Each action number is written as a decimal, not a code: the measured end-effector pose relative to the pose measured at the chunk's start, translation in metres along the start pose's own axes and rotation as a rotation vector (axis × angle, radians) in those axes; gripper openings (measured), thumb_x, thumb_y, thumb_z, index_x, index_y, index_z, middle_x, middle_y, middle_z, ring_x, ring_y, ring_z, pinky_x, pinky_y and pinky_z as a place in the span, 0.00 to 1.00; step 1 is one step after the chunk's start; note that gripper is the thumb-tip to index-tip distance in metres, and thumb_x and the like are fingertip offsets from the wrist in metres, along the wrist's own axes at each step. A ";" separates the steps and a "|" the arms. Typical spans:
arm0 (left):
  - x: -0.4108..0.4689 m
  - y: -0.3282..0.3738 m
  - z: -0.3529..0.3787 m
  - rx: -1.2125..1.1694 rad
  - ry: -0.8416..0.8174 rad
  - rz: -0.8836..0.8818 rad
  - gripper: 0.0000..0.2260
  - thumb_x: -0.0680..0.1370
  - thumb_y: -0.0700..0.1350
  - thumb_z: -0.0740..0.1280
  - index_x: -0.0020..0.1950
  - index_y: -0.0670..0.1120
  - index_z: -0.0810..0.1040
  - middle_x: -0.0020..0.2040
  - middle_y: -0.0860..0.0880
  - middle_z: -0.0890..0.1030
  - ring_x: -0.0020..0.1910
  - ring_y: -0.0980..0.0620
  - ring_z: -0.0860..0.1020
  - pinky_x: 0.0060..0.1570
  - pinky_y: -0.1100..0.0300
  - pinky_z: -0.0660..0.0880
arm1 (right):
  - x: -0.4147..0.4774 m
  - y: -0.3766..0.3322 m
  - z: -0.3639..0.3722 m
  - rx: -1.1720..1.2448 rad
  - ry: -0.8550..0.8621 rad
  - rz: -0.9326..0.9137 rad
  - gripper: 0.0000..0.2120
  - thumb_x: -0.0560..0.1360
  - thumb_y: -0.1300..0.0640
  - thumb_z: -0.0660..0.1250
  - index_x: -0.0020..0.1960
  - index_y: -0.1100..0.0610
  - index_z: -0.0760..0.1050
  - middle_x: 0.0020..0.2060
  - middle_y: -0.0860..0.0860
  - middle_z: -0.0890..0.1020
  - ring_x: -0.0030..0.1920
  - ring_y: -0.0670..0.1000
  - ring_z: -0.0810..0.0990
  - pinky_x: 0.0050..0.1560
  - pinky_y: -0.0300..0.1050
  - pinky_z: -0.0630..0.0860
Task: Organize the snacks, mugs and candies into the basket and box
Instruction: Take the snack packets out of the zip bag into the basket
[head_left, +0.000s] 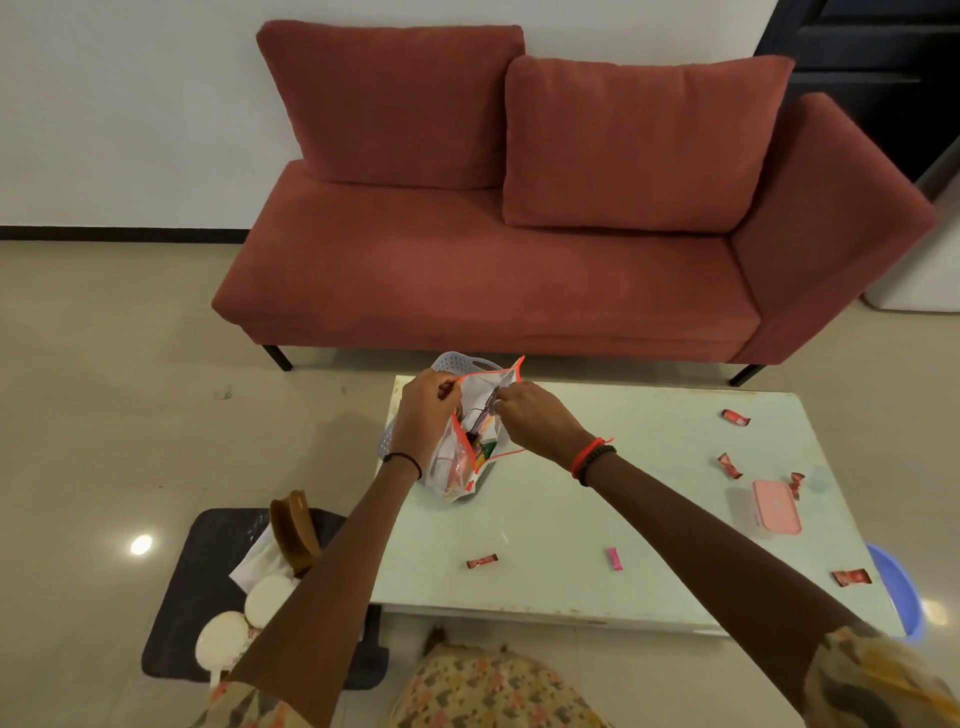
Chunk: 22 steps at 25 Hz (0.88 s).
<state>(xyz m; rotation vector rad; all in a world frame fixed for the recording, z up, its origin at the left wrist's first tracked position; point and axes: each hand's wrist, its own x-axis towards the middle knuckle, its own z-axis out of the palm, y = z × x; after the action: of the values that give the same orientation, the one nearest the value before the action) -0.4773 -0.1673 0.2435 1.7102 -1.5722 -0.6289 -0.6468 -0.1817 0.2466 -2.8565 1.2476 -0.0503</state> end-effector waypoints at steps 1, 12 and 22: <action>-0.001 -0.004 -0.001 0.000 -0.005 0.004 0.07 0.76 0.41 0.66 0.47 0.39 0.81 0.43 0.42 0.82 0.40 0.50 0.77 0.40 0.66 0.73 | 0.013 -0.009 0.001 0.015 -0.044 0.027 0.13 0.72 0.71 0.64 0.54 0.62 0.81 0.49 0.58 0.83 0.50 0.59 0.82 0.47 0.53 0.80; 0.014 -0.036 -0.008 0.084 -0.065 0.032 0.08 0.77 0.41 0.65 0.52 0.41 0.81 0.47 0.44 0.82 0.40 0.57 0.74 0.37 0.78 0.69 | 0.093 -0.022 0.065 -0.392 -0.620 -0.189 0.16 0.82 0.63 0.53 0.66 0.63 0.71 0.63 0.56 0.76 0.63 0.55 0.75 0.59 0.44 0.74; 0.053 -0.068 -0.027 0.093 -0.046 -0.005 0.09 0.77 0.43 0.66 0.51 0.39 0.80 0.48 0.41 0.83 0.40 0.56 0.73 0.39 0.80 0.64 | 0.127 -0.023 0.084 -0.258 -0.436 -0.093 0.13 0.80 0.66 0.55 0.57 0.63 0.78 0.55 0.58 0.82 0.56 0.58 0.80 0.54 0.49 0.77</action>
<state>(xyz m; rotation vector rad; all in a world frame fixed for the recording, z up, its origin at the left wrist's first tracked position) -0.4065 -0.2148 0.2140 1.7795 -1.6523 -0.6101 -0.5407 -0.2583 0.1656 -2.8932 1.0956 0.7398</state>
